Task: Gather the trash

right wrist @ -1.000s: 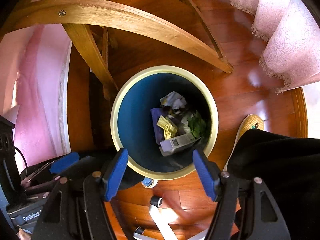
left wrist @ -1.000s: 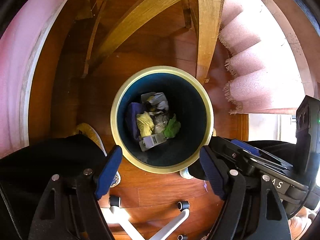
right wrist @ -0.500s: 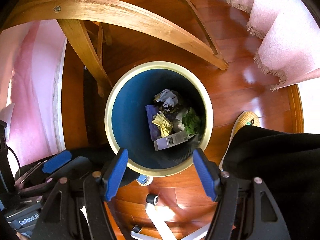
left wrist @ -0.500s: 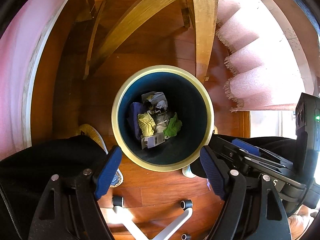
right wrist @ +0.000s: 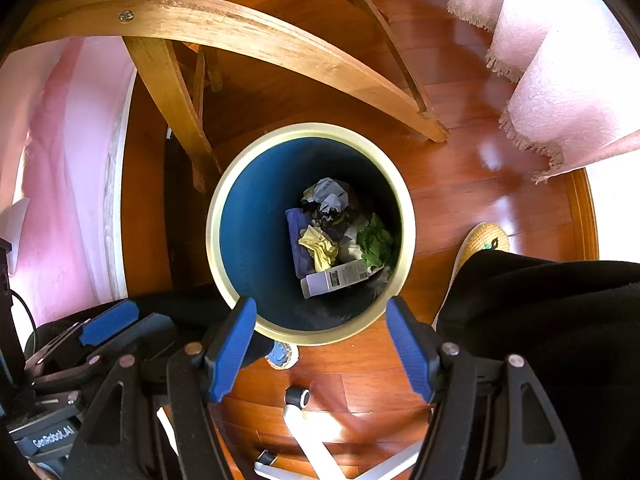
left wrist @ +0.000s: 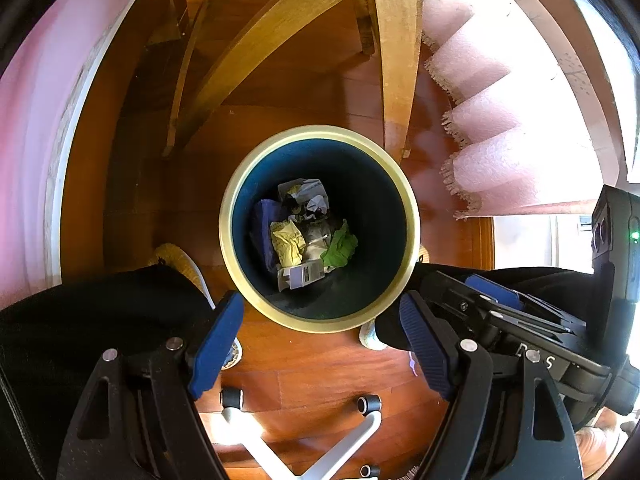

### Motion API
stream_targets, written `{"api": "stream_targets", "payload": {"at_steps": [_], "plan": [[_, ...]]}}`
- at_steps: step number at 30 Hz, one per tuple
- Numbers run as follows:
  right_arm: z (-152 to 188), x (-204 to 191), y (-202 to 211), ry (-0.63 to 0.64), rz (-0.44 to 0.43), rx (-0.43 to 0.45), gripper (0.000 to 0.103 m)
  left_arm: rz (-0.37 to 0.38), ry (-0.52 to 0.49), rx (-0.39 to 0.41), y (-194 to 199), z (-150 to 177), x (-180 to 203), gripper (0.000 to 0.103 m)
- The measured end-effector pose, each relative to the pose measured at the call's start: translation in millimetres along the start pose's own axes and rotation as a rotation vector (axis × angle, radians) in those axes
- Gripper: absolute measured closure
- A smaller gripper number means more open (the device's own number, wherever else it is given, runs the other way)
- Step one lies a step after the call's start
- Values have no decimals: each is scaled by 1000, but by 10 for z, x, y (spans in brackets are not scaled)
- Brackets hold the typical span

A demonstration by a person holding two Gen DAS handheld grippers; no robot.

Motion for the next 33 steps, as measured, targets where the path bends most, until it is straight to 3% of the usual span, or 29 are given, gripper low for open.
{"api": "stream_targets", "payload": {"at_steps": [11,17,29,33], "plan": [[149,-16,185,32,9,21,35,17,-4,2,142,202,27,24],[302,-104,317,98,24,42,35,-23,-43,27,269,351,81,24],[343,-305,1015,257,48,226,35,-100,-174,181,930,524,249,24],[366,-387,1316,308,44,268,35,-82,-177,220,1224,485,281,24]]}}
Point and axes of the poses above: each gripper's, at about its wrist camera, not at the fingertips, and y roughly against the way its jaws point, x to its right, z to its underside, the point moved 8 cm from there along -y, roughly the way its jaws point, and after that the axes turned 6 degrees about -z, right-handed, at the moved point
